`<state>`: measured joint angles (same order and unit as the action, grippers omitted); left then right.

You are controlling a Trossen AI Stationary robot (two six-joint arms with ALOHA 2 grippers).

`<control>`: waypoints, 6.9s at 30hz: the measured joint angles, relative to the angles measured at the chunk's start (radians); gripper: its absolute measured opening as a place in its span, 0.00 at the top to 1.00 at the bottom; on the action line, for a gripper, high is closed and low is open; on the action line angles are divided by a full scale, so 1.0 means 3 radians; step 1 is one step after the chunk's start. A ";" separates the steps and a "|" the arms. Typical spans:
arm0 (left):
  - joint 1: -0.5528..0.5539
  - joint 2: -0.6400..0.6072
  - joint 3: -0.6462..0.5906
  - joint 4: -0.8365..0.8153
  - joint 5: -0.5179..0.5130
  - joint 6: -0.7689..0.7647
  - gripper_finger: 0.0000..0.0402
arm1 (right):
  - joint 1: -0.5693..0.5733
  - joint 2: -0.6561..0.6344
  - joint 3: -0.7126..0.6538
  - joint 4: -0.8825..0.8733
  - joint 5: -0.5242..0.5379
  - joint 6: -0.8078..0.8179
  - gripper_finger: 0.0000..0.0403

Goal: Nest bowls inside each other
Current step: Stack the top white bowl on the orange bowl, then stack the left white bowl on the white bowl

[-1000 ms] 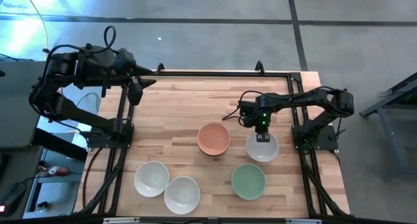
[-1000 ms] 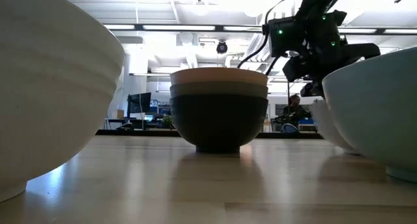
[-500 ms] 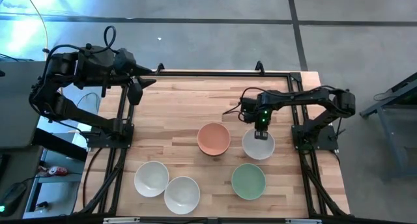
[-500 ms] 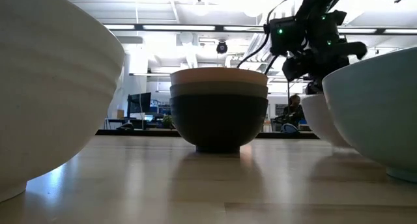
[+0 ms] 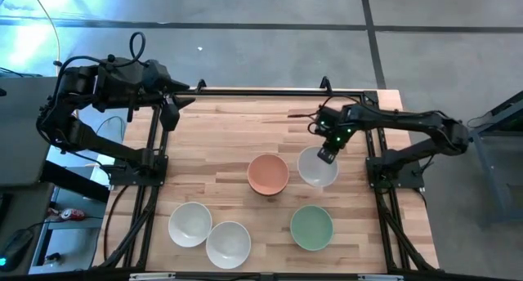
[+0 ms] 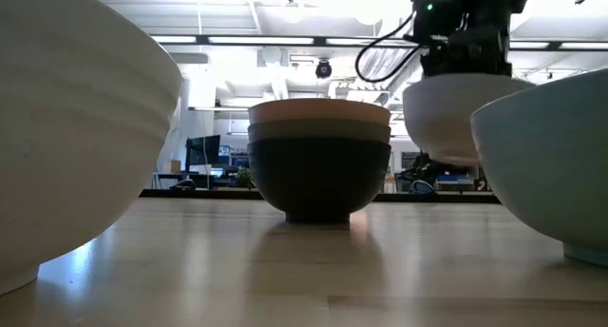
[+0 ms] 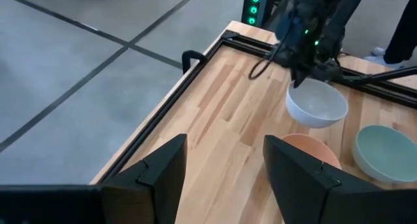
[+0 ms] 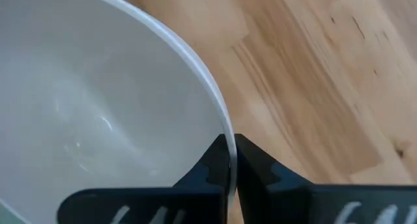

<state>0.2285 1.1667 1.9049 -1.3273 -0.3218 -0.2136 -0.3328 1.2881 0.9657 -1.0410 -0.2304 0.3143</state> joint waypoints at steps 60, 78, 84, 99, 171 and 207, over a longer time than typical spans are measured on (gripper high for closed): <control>0.0001 -0.0192 -0.1124 -0.0552 -0.0629 -0.0363 0.52 | 0.0498 0.1723 0.3230 -0.1505 0.0040 0.1147 1.00; 0.0000 -0.0392 -0.1199 -0.0546 -0.0813 -0.0390 0.52 | 0.0655 0.1961 0.3235 -0.1218 0.0055 0.1346 1.00; 0.0001 -0.0451 -0.1198 -0.0549 -0.0827 -0.0424 0.52 | 0.0724 0.2065 0.3235 -0.1100 0.0071 0.1424 1.00; 0.0000 -0.0492 -0.1198 -0.0549 -0.0827 -0.0446 0.52 | 0.0786 0.2223 0.3231 -0.1157 0.0198 0.1408 1.00; -0.0067 -0.0743 -0.2055 -0.0580 0.0674 -0.0270 0.52 | 0.1139 0.1960 0.3241 -0.1001 0.0328 0.0476 0.54; -0.1433 -0.0082 -0.3097 0.0435 0.1359 -0.0236 0.52 | 0.1266 0.0574 0.3241 -0.0611 0.1029 -0.0293 0.54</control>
<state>-0.2015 1.1421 0.9759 -1.1968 0.0859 -0.2845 0.0471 1.4603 1.9381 -1.2242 0.0782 0.2264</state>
